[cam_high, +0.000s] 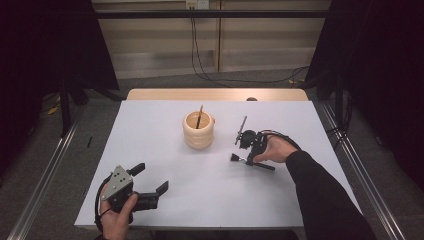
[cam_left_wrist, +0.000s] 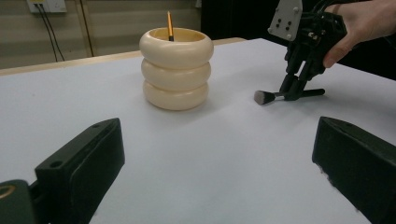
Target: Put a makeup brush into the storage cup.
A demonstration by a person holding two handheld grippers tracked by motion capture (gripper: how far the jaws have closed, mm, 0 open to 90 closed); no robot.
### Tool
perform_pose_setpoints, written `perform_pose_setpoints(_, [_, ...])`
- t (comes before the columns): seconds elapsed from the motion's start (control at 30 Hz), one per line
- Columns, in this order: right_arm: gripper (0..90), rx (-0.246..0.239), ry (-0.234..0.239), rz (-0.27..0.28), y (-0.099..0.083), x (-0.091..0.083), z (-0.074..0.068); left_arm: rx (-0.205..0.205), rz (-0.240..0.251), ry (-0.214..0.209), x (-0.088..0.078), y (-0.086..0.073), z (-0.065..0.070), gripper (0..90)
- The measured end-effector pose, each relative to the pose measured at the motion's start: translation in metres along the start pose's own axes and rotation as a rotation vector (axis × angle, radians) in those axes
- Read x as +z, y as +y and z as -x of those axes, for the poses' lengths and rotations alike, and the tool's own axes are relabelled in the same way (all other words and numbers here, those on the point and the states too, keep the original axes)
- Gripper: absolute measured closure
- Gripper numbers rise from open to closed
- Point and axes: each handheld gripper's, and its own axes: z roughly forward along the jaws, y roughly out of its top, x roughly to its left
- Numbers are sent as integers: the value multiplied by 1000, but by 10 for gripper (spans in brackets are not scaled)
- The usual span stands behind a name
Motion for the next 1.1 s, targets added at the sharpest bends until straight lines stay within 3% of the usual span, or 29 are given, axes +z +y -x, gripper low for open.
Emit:
perform_pose_setpoints(0.37, [784,26,17,10,-2,-1,-1,-2,3,-1,-1,0,0,23])
perform_pose_setpoints(0.4, [784,6,14,5,-3,-2,0,0,2,-1,0,0,1,23])
perform_pose_setpoints(0.47, [784,34,16,15,-3,-2,-2,1,6,-7,0,0,1,23])
perform_pose_setpoints(0.53, [784,17,15,14,-5,-4,-1,1,4,-2,-1,0,2,23])
perform_pose_setpoints(0.6, [784,32,18,18,-5,-6,-3,3,1,-1,-1,0,1,23])
perform_pose_setpoints(0.77, [784,51,29,48,-6,-14,-4,-1,6,2,-2,0,1,25])
perform_pose_setpoints(0.8, [784,36,24,61,-8,-15,-3,0,5,3,-2,0,1,25])
perform_pose_setpoints(0.83, [784,60,26,69,-7,-15,-4,1,4,5,-2,0,1,25])
perform_pose_setpoints(1.1, [784,69,6,121,-15,-27,-7,3,6,6,-3,0,1,25])
